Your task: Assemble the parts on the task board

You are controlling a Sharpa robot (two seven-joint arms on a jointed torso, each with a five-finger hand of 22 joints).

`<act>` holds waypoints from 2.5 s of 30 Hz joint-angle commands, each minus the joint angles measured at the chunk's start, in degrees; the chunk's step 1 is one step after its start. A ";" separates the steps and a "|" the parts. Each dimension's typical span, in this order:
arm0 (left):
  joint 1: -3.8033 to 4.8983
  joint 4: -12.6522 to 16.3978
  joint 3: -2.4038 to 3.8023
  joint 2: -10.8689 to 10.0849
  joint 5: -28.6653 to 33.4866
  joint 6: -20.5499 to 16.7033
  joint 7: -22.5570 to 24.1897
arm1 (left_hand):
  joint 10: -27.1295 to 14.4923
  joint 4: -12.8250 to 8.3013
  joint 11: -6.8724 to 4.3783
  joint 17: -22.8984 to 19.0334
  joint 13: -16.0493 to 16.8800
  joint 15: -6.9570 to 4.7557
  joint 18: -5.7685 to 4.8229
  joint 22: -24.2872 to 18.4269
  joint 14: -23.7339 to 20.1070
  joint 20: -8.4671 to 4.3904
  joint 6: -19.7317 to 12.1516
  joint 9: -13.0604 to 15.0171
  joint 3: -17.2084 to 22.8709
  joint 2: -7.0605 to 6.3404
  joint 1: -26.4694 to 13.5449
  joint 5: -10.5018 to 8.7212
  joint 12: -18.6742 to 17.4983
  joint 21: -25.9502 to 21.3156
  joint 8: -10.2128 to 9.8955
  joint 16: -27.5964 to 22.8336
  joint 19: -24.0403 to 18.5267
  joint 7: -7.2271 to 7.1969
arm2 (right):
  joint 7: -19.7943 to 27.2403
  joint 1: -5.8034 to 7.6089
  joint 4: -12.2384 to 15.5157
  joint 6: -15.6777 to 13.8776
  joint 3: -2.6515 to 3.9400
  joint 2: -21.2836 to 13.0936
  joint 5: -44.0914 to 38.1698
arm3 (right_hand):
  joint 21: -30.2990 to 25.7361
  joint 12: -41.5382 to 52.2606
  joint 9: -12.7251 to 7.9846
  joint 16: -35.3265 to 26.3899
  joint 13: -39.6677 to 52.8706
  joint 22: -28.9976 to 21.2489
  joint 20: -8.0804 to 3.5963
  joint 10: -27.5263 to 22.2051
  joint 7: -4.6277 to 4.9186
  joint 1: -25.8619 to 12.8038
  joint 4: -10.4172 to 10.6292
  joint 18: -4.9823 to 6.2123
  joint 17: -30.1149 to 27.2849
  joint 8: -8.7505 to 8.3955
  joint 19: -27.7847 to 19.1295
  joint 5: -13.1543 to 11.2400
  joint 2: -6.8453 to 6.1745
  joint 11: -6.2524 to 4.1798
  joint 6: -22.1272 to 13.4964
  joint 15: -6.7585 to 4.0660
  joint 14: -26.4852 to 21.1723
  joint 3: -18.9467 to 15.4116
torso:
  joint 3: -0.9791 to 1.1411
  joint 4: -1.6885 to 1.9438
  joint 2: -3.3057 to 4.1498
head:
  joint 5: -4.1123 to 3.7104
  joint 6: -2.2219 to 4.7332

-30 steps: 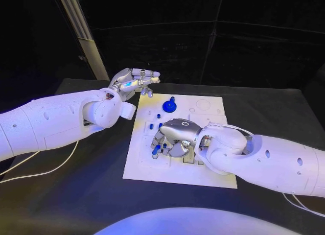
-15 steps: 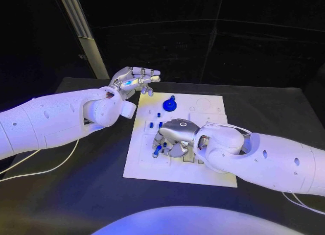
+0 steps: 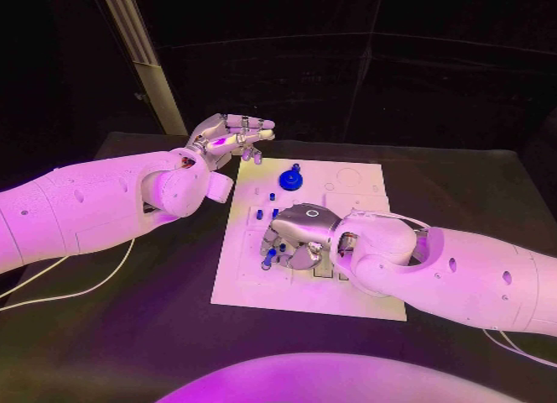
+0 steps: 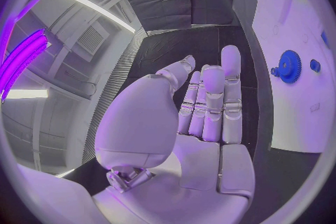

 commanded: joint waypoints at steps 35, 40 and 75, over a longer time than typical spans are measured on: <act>0.09 0.00 0.04 0.04 0.17 1.02 -0.15 | -0.44 -0.30 0.05 -0.09 0.03 0.14 0.33 -0.13 -0.41 0.22 -0.34 -0.03 0.06 0.25 0.27 0.39 0.53 -0.40 0.11 -0.04 -0.13 0.01 | -1.35 -0.57 0.44 1.61 -0.19 0.18 -4.14 | 0.31 -0.39 0.08 0.24 0.13 0.03 0.17 0.84 0.36 -0.39 -0.08 -0.89 -0.03 0.21 -0.20 0.44 0.00 -0.56 0.08 -0.11 -0.08 0.16 | 0.00 0.05 0.03 | 0.04 -0.25; 0.09 -0.02 0.04 0.06 0.17 1.07 -0.21 | -0.44 -0.30 0.05 -0.09 0.03 0.14 0.33 -0.13 -0.41 0.22 -0.34 -0.03 0.06 0.25 0.27 0.39 0.53 -0.40 0.11 -0.04 -0.13 0.01 | -1.64 -0.57 0.33 2.87 -0.19 0.43 -5.67 | 0.31 -0.42 0.08 0.26 0.14 0.02 0.18 0.86 0.36 -0.49 -0.07 -0.89 0.01 0.20 -0.22 0.43 -0.06 -0.56 0.09 -0.10 -0.08 0.09 | 0.00 0.04 0.02 | 0.08 -0.31; 0.09 -0.09 0.03 -0.05 0.17 1.63 -0.90 | -0.71 -0.28 0.10 -0.41 0.00 0.17 0.33 -0.17 -0.53 0.24 -0.40 -0.03 -0.01 0.22 0.18 0.37 0.60 -0.46 0.14 -0.16 -0.13 0.04 | 2.10 -0.64 2.03 -9.36 -0.27 -2.16 -1.85 | -6.27 -0.26 -1.21 -4.80 -0.18 -10.43 2.21 -15.02 2.39 -6.07 4.35 0.75 -8.14 -2.07 -4.21 5.25 -3.37 2.16 -13.11 2.05 -2.03 -17.76 | 0.01 -0.03 -0.04 | -0.45 0.24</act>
